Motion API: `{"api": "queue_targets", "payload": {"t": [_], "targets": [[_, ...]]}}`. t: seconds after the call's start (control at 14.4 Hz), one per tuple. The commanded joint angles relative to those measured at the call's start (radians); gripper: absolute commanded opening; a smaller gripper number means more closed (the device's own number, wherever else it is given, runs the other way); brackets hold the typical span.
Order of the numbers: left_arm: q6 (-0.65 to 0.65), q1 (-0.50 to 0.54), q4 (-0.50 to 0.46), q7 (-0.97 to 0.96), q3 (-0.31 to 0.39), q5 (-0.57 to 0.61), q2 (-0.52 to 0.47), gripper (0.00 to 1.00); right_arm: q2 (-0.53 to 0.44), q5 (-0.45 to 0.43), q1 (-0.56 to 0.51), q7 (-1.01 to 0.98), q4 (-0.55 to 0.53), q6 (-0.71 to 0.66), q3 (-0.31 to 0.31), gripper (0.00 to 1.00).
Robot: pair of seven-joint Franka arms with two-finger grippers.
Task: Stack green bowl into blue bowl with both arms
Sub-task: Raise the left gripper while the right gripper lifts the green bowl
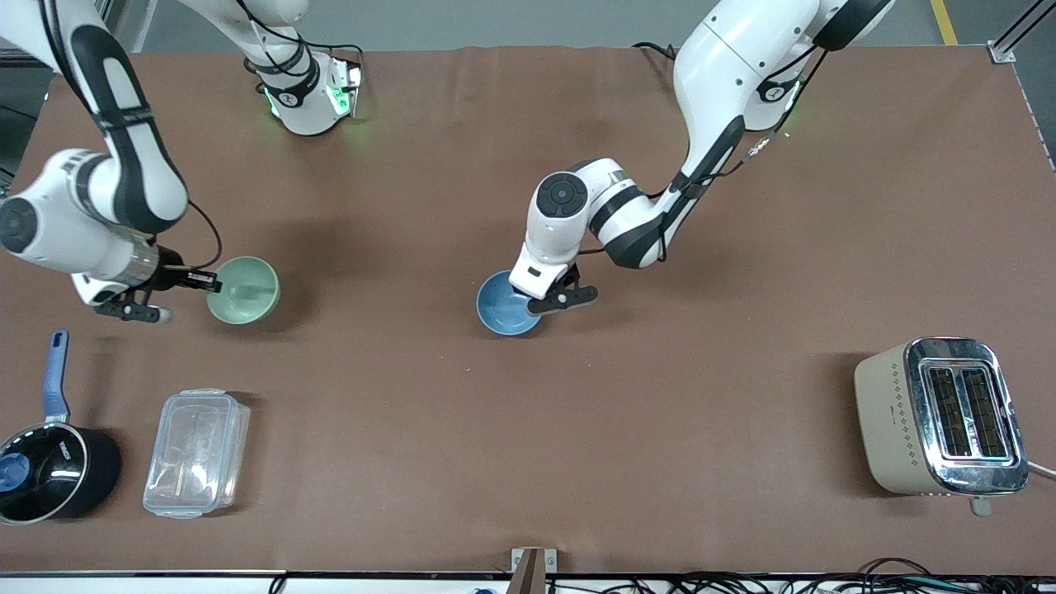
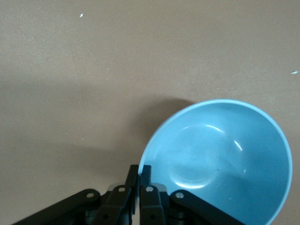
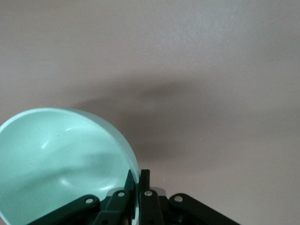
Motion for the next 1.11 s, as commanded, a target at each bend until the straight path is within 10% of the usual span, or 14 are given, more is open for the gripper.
{"api": "queue_targets", "payload": {"t": [0.0, 0.07, 0.14, 0.56, 1.04], "targets": [[0.0, -0.016, 0.036, -0.028, 0.007, 0.018, 0.019, 0.26, -0.027, -0.002, 0.001, -0.015, 0.16, -0.201, -0.001, 0.02], [0.0, -0.016, 0.039, -0.027, 0.007, 0.02, 0.023, 0.75, -0.028, -0.003, 0.003, -0.015, 0.21, -0.253, -0.001, 0.02], [0.0, -0.016, 0.045, -0.017, 0.009, 0.03, 0.018, 0.99, -0.035, -0.003, 0.004, -0.015, 0.256, -0.301, 0.001, 0.02], [-0.202, 0.168, 0.164, 0.111, 0.02, 0.058, -0.112, 1.0, -0.053, -0.002, 0.058, 0.105, 0.371, -0.395, 0.059, 0.02], [-0.348, 0.467, 0.2, 0.423, 0.007, 0.037, -0.287, 1.0, -0.044, 0.009, 0.063, 0.5, 0.371, -0.282, 0.388, 0.03]]}}
